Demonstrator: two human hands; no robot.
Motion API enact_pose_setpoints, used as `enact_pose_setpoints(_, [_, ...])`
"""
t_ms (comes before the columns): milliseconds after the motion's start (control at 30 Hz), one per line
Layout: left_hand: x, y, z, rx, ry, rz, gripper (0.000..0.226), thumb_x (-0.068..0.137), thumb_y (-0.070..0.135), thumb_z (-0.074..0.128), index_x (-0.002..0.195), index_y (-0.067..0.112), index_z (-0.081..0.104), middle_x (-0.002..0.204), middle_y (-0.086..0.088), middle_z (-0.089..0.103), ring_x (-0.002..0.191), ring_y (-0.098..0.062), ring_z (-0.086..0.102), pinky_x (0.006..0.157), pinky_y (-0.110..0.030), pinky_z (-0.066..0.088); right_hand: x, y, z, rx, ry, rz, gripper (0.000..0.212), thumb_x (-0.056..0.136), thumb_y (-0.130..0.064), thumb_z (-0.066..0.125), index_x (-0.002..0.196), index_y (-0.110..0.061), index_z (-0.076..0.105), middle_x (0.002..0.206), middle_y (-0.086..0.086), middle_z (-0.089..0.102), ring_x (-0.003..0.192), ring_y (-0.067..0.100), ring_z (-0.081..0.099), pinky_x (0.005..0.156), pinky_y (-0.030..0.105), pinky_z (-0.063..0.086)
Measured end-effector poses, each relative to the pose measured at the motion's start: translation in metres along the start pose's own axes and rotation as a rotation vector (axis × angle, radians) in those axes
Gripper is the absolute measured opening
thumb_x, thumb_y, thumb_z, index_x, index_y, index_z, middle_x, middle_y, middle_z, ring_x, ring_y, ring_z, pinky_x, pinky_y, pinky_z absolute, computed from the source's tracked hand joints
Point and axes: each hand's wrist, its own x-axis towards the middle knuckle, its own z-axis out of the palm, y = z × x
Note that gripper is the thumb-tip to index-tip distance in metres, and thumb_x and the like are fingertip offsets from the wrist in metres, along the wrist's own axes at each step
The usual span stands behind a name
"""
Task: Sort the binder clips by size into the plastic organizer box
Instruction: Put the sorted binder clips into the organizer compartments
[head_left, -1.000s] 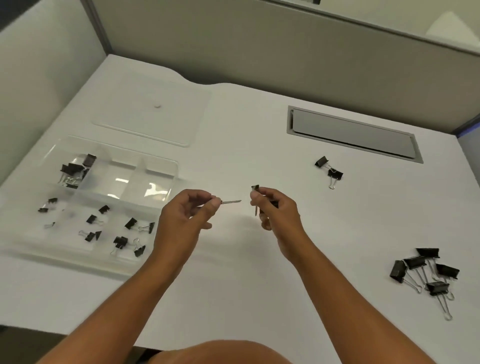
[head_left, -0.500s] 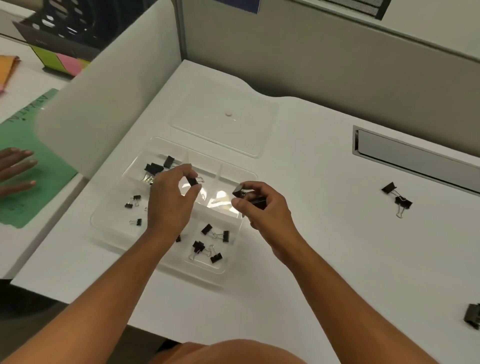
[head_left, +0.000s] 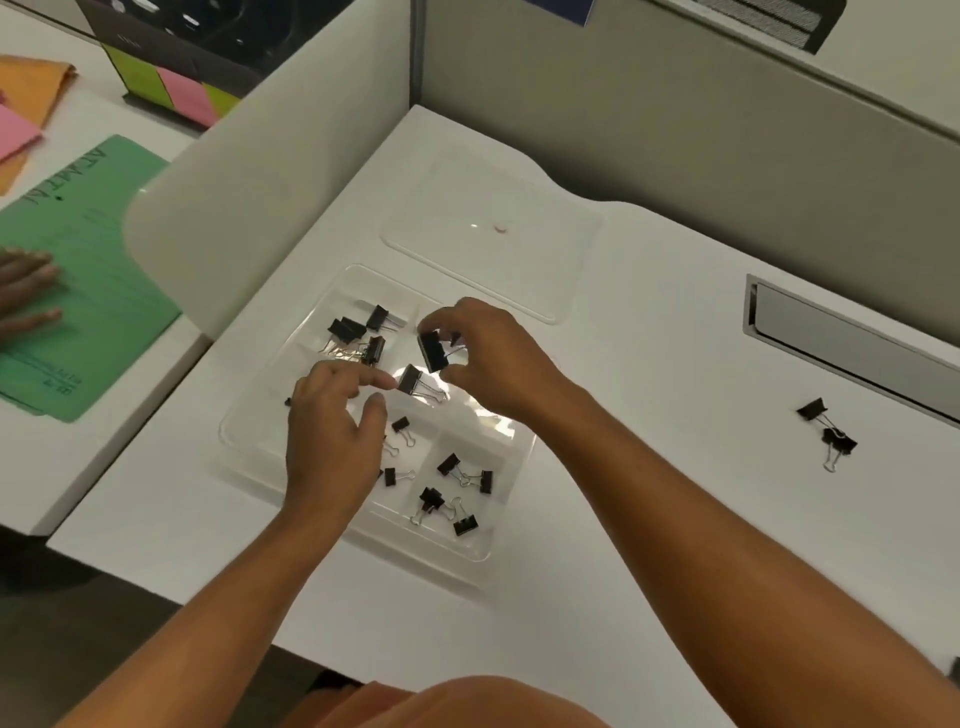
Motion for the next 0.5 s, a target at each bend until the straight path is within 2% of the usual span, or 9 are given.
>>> enact_pose_setpoints(100, [-0.004, 0.001, 0.000, -0.001, -0.009, -0.014, 0.028, 0.095, 0.006, 0.064, 0.099, 0.033, 0.071, 0.114, 0.013, 0.060, 0.108, -0.012, 0.055, 0.082, -0.033, 0.048, 0.017, 0.001, 0.007, -0.166, -0.066, -0.030, 0.058, 0.088, 0.005, 0.069, 0.137, -0.026, 0.065, 0.121, 0.000, 0.063, 0.113, 0.018, 0.061, 0.087, 0.032, 0.051])
enact_pose_setpoints(200, [-0.006, 0.002, -0.001, -0.012, -0.008, -0.025, 0.027, 0.095, 0.006, 0.064, 0.099, 0.033, 0.071, 0.113, 0.014, 0.060, 0.105, -0.011, 0.056, 0.079, -0.033, 0.049, 0.012, 0.003, 0.009, -0.148, -0.052, 0.013, 0.064, 0.088, 0.004, 0.065, 0.144, -0.026, 0.056, 0.128, 0.002, 0.060, 0.116, 0.019, 0.059, 0.092, 0.034, 0.051])
enact_pose_setpoints(267, [-0.007, 0.004, -0.002, -0.057, -0.015, -0.041, 0.024, 0.095, 0.010, 0.067, 0.100, 0.033, 0.070, 0.111, 0.015, 0.061, 0.099, -0.008, 0.060, 0.076, -0.031, 0.051, -0.001, 0.001, 0.010, 0.078, 0.026, 0.104, 0.053, 0.093, 0.000, 0.060, 0.140, -0.024, 0.058, 0.125, 0.002, 0.062, 0.109, 0.014, 0.061, 0.091, 0.030, 0.051])
enact_pose_setpoints(333, [-0.007, 0.007, -0.002, -0.141, -0.054, -0.072, 0.018, 0.096, 0.018, 0.070, 0.105, 0.034, 0.069, 0.108, 0.017, 0.066, 0.090, -0.007, 0.064, 0.070, -0.027, 0.053, -0.016, -0.005, 0.012, 0.537, 0.125, 0.283, 0.039, 0.100, 0.002, 0.048, 0.130, -0.017, 0.064, 0.117, 0.006, 0.069, 0.097, 0.017, 0.070, 0.086, 0.031, 0.057])
enact_pose_setpoints(400, [-0.007, 0.014, 0.001, -0.211, -0.158, -0.120, 0.021, 0.096, 0.031, 0.074, 0.115, 0.036, 0.067, 0.107, 0.017, 0.070, 0.087, -0.005, 0.067, 0.068, -0.017, 0.052, -0.029, -0.010, 0.015, 0.937, 0.156, 0.403, 0.031, 0.107, 0.000, 0.043, 0.127, -0.010, 0.064, 0.115, 0.012, 0.074, 0.101, 0.027, 0.075, 0.090, 0.035, 0.061])
enact_pose_setpoints(433, [-0.006, 0.018, 0.004, -0.228, -0.217, -0.136, 0.027, 0.094, 0.036, 0.075, 0.120, 0.038, 0.065, 0.109, 0.018, 0.070, 0.089, -0.003, 0.069, 0.069, -0.013, 0.052, -0.034, -0.011, 0.018, 1.031, 0.153, 0.412, 0.029, 0.109, -0.004, 0.043, 0.129, -0.010, 0.064, 0.118, 0.012, 0.075, 0.107, 0.028, 0.074, 0.095, 0.036, 0.061])
enact_pose_setpoints(500, [-0.003, 0.025, 0.011, -0.259, -0.283, -0.148, 0.040, 0.091, 0.041, 0.078, 0.128, 0.040, 0.063, 0.110, 0.019, 0.071, 0.092, -0.001, 0.071, 0.075, -0.013, 0.054, -0.041, -0.013, 0.023, 1.089, 0.141, 0.391, 0.027, 0.111, -0.011, 0.045, 0.131, -0.012, 0.063, 0.122, 0.008, 0.076, 0.115, 0.027, 0.072, 0.099, 0.039, 0.058])
